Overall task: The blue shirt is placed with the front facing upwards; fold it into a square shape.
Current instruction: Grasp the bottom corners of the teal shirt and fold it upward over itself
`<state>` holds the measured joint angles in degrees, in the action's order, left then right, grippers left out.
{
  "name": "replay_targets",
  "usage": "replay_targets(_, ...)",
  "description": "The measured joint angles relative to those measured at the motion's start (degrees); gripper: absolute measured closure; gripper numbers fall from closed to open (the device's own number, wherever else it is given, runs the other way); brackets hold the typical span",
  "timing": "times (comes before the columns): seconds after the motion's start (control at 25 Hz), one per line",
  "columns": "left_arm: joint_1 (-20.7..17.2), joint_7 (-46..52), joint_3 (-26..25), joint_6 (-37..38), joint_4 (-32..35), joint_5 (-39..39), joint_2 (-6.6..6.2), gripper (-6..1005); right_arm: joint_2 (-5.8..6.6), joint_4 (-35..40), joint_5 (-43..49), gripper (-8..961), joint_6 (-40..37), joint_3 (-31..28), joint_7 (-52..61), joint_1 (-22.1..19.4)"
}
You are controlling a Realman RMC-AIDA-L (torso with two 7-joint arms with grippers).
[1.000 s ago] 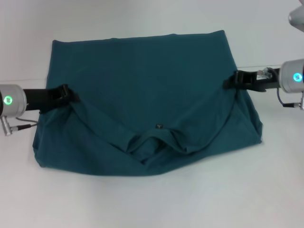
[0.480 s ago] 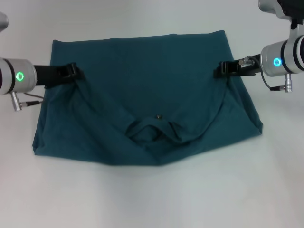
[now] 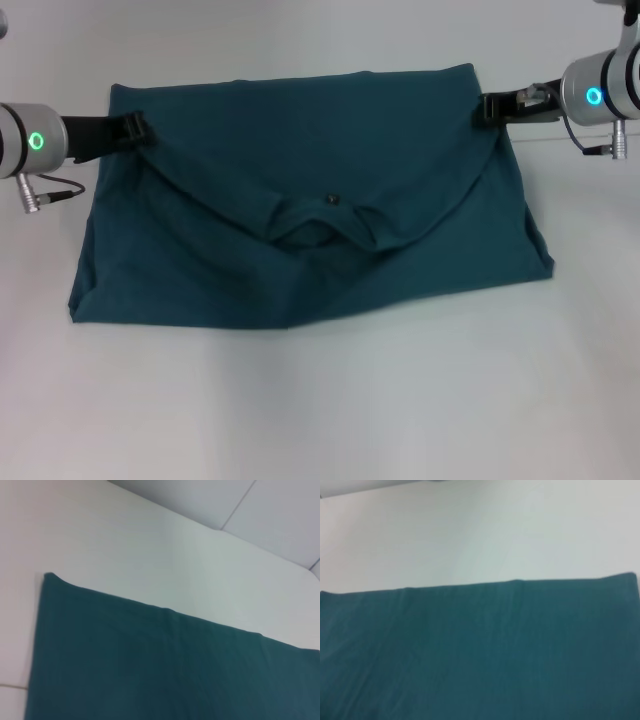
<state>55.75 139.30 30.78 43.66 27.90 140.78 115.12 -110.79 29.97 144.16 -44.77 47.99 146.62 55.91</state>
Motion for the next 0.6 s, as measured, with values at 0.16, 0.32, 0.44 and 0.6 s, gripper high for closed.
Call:
replay_targets(0.16, 0.1, 0.2, 0.6, -1.9, -0.1, 0.0, 0.01, 951, 0.10, -0.4, 1.4, 902, 1.4, 0.0, 0.0, 1.0)
replay_targets(0.32, 0.1, 0.2, 0.9, -3.0, -0.1, 0.1, 0.10, 951, -0.22, -0.5, 2.4, 902, 2.4, 0.1, -0.3, 1.7)
replay_targets(0.44, 0.1, 0.2, 2.0, -3.1, -0.1, 0.1, 0.31, 951, -0.36, -0.9, 2.4, 901, 2.8, 0.7, -0.6, 1.8)
replay_targets(0.6, -0.1, -0.4, 3.3, -4.2, -0.1, 0.1, 1.46, 950, -0.56, -3.3, 2.5, 901, 4.9, 4.0, -0.7, 1.8)
